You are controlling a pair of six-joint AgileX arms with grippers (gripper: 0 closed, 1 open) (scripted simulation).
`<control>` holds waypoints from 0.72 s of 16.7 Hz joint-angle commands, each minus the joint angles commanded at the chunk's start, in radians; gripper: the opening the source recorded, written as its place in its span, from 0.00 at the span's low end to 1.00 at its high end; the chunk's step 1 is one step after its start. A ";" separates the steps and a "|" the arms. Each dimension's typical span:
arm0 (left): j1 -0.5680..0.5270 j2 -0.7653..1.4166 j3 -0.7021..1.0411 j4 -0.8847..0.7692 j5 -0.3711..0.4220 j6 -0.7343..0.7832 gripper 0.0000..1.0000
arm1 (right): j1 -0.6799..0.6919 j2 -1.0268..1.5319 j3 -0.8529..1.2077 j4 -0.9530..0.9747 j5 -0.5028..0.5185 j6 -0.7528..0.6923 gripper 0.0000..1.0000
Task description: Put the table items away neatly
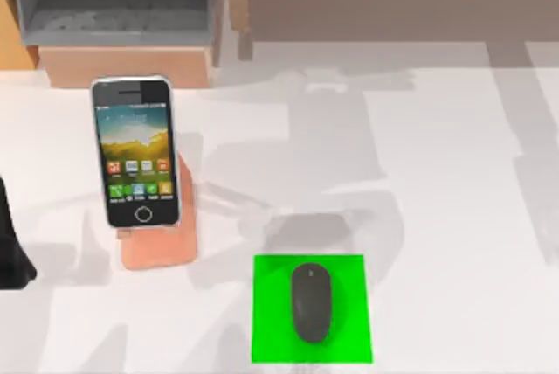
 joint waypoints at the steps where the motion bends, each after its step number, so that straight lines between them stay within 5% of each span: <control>1: 0.000 0.000 0.000 0.000 0.000 0.000 1.00 | -0.042 -0.001 0.010 -0.020 -0.038 0.004 0.00; 6: 0.000 0.000 0.000 0.000 0.000 0.000 1.00 | -0.176 0.011 0.043 -0.088 -0.169 0.014 0.00; 12: 0.000 0.000 0.000 0.000 0.000 0.000 1.00 | -0.182 0.015 0.040 -0.095 -0.180 0.016 0.00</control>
